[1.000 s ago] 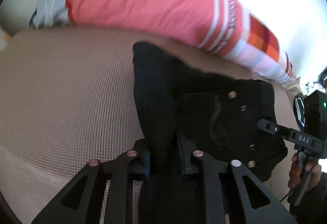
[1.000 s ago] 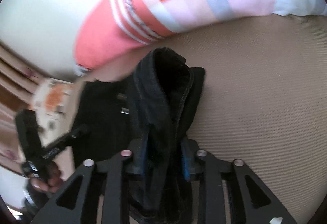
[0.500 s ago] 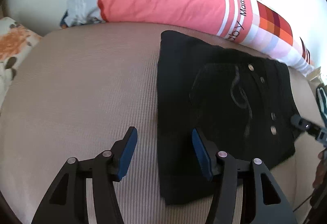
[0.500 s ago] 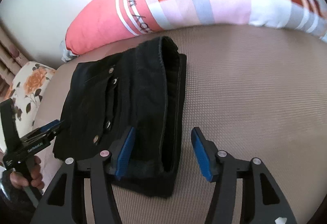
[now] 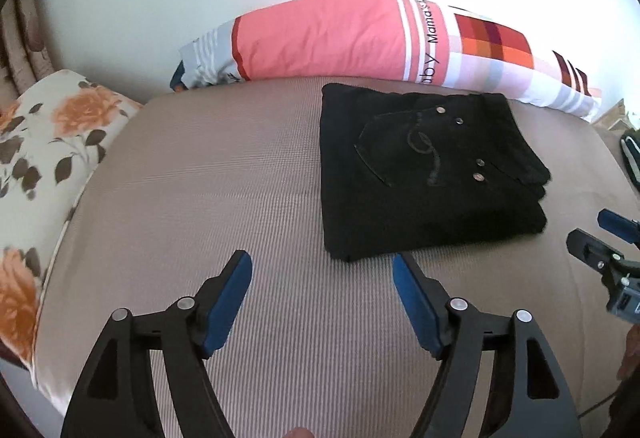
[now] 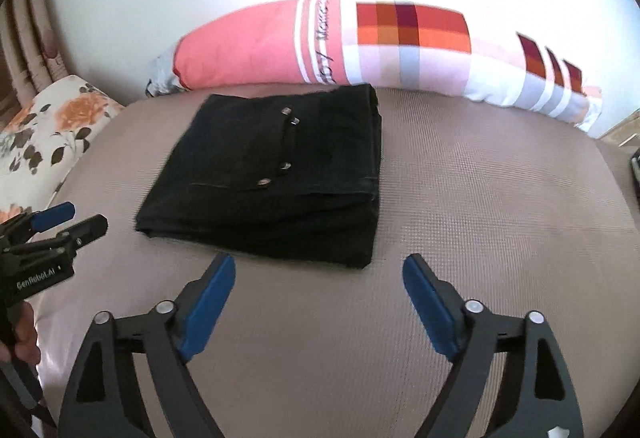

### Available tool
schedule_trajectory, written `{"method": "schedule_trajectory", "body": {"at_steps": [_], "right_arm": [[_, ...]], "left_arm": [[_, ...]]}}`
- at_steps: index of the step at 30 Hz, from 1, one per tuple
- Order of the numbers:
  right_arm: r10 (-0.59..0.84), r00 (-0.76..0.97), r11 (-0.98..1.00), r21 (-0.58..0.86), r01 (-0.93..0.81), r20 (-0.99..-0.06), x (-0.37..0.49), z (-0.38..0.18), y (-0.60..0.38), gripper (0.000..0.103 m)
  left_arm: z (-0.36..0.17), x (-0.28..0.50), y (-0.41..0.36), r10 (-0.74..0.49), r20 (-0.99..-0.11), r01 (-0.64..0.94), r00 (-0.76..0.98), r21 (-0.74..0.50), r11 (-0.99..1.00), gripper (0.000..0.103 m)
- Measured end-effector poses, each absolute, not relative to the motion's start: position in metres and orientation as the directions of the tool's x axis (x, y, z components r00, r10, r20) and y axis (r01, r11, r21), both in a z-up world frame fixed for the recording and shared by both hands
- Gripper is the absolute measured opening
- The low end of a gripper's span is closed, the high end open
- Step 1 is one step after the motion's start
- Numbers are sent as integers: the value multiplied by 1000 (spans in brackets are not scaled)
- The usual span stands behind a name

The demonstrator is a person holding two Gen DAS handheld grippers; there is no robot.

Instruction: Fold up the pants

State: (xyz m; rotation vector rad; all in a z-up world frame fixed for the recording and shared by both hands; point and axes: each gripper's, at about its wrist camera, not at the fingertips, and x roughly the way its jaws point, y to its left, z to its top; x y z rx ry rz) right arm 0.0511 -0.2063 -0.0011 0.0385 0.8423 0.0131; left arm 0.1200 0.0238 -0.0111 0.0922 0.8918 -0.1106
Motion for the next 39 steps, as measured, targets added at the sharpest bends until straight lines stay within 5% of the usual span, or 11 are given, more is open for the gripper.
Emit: {"method": "schedule_trajectory", "body": {"at_steps": [10, 39], "right_arm": [[11, 740, 998, -34, -46, -673, 11, 23, -156, 99], [-3, 722, 1000, 14, 17, -692, -3, 8, -156, 100]], "left_arm": [[1, 72, 31, -1, -726, 96, 688, 89, 991, 76], [-21, 64, 32, -16, -751, 138, 660, 100, 985, 78]]}}
